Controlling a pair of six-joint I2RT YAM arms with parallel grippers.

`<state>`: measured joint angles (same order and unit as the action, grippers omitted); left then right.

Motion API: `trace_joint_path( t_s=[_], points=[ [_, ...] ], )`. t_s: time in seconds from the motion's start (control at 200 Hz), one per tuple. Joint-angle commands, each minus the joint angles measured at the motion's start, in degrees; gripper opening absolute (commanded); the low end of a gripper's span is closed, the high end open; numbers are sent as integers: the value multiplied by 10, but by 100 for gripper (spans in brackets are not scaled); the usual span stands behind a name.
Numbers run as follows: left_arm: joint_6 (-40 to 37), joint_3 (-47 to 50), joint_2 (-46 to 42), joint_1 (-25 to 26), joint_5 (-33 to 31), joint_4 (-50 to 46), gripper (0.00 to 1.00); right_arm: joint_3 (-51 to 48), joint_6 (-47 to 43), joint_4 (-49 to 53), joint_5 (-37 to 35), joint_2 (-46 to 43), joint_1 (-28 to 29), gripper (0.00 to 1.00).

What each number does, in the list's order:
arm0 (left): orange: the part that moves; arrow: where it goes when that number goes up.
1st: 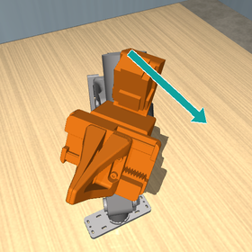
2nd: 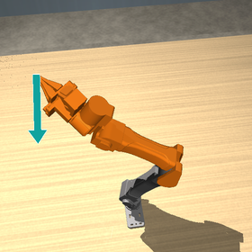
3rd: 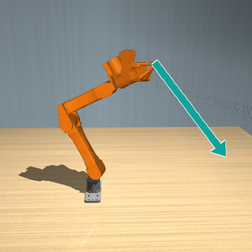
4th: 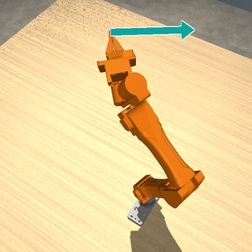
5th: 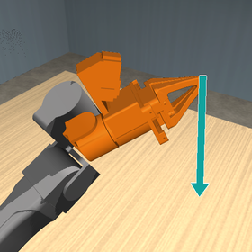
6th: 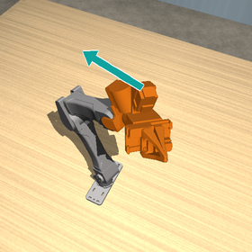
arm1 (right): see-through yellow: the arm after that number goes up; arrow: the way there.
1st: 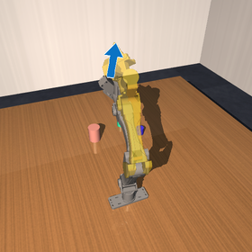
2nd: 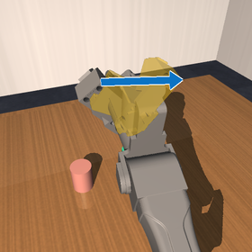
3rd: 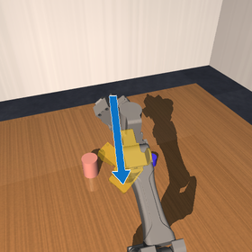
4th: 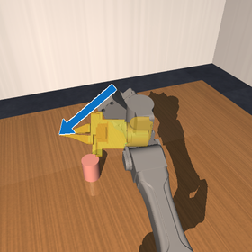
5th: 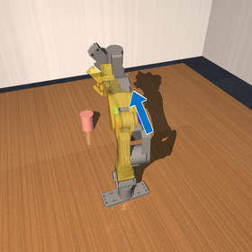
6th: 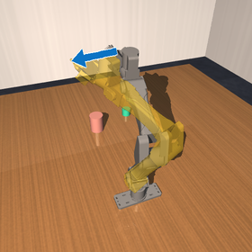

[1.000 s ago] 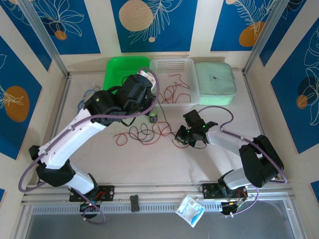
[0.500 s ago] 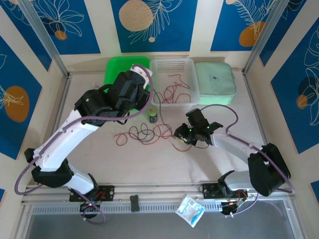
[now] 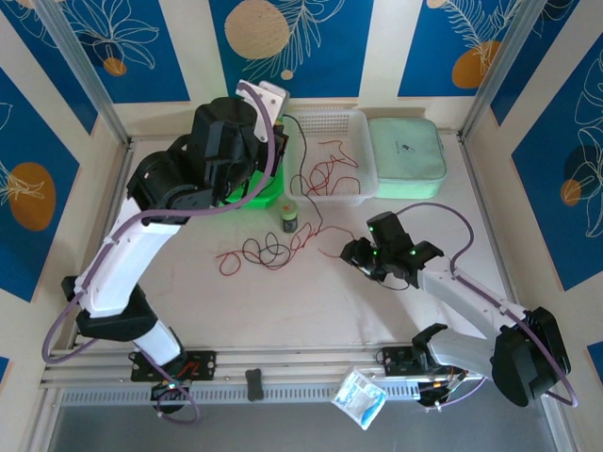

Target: Untangle the cables

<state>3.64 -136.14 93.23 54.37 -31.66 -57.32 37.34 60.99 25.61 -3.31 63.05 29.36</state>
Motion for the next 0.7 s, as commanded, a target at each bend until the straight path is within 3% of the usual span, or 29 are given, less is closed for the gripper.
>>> trace_joint_path(
  t_s=[0.0, 0.245, 0.38, 0.47, 0.695],
  points=[
    [-28, -36, 4, -7, -12, 15, 4, -24, 20, 9, -10, -6, -2, 46],
    [-28, -32, -5, -7, -9, 12, 4, -22, 15, -53, -12, 49, -1, 50],
    [-28, -31, -11, -7, -6, 11, 4, -1, -3, -103, 1, 72, 1, 57],
    [-26, -30, -16, -8, -4, 8, 4, 28, -13, -107, -12, 63, 1, 62],
    [-16, -1, -31, -8, 6, 10, 4, 89, 29, -91, -57, 25, -31, 60]
  ],
)
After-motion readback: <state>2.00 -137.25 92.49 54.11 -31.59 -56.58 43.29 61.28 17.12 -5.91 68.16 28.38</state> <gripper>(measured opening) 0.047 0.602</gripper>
